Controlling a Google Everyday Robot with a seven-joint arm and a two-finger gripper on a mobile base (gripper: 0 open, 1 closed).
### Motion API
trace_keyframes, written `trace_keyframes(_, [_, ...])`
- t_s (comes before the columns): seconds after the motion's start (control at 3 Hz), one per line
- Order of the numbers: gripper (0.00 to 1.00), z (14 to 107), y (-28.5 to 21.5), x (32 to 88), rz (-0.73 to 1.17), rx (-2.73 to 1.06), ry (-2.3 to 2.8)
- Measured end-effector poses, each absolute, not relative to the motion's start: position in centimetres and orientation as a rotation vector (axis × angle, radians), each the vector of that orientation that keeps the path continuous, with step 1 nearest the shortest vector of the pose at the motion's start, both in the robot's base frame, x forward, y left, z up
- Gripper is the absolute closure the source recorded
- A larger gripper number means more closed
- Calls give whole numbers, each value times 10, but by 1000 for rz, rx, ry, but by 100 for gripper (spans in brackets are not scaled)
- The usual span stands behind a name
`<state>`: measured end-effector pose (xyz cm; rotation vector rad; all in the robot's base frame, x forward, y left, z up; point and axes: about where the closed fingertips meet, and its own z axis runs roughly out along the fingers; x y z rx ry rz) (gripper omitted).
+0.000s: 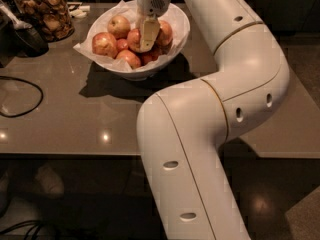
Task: Pick apple from white bowl
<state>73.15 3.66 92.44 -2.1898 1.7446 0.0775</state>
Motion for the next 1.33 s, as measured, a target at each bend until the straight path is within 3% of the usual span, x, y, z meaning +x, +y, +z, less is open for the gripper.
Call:
trace_keyframes(0.67, [85, 930, 36, 731, 71, -2192, 1715])
trace_keyframes(1.0, [100, 932, 35, 730, 65, -2200, 1703])
trace_keyframes(1.33, [100, 942, 29, 728, 64, -2168, 1703])
